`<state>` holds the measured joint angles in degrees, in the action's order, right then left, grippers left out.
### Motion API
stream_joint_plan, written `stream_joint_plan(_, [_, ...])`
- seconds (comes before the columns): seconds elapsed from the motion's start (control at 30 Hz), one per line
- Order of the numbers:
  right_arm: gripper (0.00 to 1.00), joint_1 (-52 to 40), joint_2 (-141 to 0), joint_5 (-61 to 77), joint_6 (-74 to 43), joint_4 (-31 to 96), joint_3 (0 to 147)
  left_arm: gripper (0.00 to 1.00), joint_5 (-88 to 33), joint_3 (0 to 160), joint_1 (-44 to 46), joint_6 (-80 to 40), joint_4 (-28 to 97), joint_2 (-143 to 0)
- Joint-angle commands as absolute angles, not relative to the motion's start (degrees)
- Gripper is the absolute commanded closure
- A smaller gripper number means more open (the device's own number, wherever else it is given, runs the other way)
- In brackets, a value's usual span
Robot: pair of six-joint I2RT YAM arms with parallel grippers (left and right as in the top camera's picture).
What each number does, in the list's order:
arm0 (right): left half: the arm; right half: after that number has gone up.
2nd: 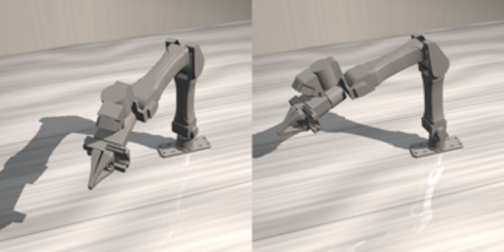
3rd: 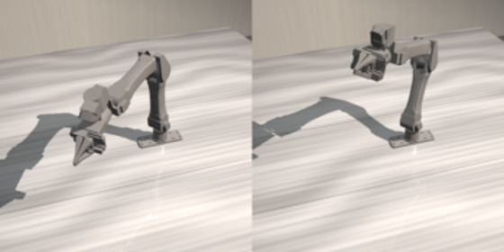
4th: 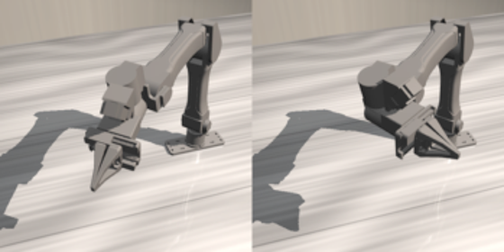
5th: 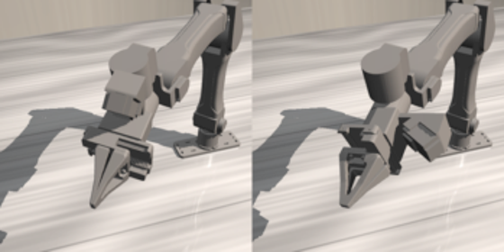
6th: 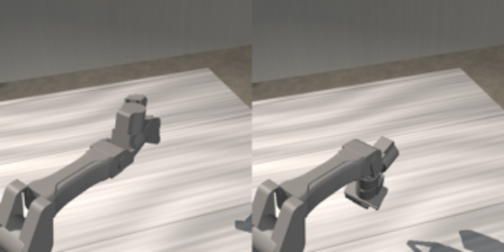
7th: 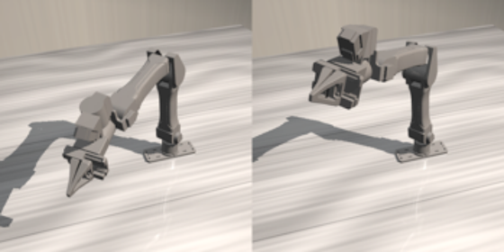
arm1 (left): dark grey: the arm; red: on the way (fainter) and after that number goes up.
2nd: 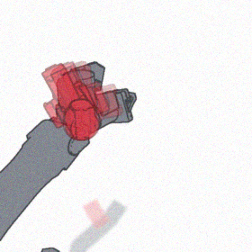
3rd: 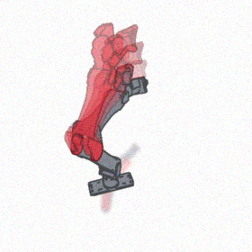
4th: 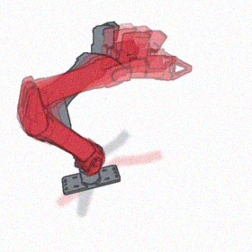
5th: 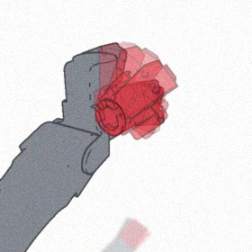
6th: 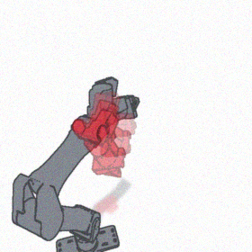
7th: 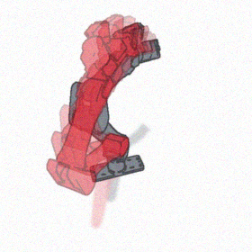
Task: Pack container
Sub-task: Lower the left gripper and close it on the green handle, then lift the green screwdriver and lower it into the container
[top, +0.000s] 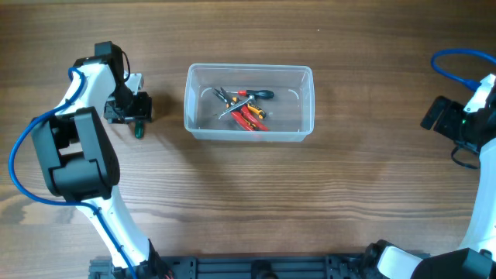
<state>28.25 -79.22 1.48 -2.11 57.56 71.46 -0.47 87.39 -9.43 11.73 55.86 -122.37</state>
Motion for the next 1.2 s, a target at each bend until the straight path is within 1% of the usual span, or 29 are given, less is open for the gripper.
stream_joint_plan(0.0, [0.0, 28.4, -79.3, 2.0, -3.0, 57.4, 71.3, 0.46, -1.0, 88.4, -9.2, 11.9, 55.7, -122.8])
stream_joint_plan(0.07, [0.0, 28.4, -79.3, 2.0, -3.0, 57.4, 71.3, 0.49, -1.0, 88.4, -9.2, 13.0, 55.9, -122.8])
stream_joint_plan(0.2, [0.0, 28.4, -79.3, 2.0, -3.0, 57.4, 71.3, 0.5, -0.9, 88.4, -9.2, 13.3, 56.4, -122.8])
stream_joint_plan(0.3, [0.0, 28.4, -79.3, 2.0, -3.0, 57.4, 71.3, 0.59, -0.9, 88.4, -9.2, 13.3, 56.4, -122.8])
stream_joint_plan(0.43, [0.0, 28.4, -79.3, 2.0, -3.0, 57.4, 71.3, 0.66, -0.9, 88.4, -9.2, 13.3, 56.6, -122.8])
stream_joint_plan(0.5, [0.0, 28.4, -79.3, 2.0, -3.0, 57.4, 71.3, 0.67, -0.8, 88.4, -9.2, 13.3, 56.6, -122.8])
stream_joint_plan(0.57, [0.0, 28.4, -79.3, 2.0, -3.0, 57.4, 71.3, 0.7, -0.5, 88.4, -9.2, 13.3, 56.8, -122.8])
stream_joint_plan(0.63, [0.0, 28.4, -79.3, 2.0, -3.0, 57.4, 71.3, 0.72, -0.5, 88.4, -9.2, 13.3, 56.8, -122.8])
stream_joint_plan(0.73, [0.0, 28.4, -79.3, 2.0, -3.0, 57.4, 71.3, 0.77, -0.5, 88.4, -9.2, 13.3, 56.8, -122.8])
stream_joint_plan(0.87, [0.0, 28.4, -79.3, 2.0, -3.0, 57.4, 71.3, 0.8, -0.5, 88.4, -9.2, 13.3, 56.8, -122.8])
stream_joint_plan(0.97, [0.0, 28.4, -79.3, 2.0, -3.0, 57.4, 71.3, 0.87, -0.5, 88.4, -9.2, 13.3, 56.8, -122.8])
stream_joint_plan(1.17, [0.0, 28.4, -79.3, 2.0, -3.0, 57.4, 71.3, 0.96, -0.5, 88.4, -9.2, 13.3, 56.1, -122.8])
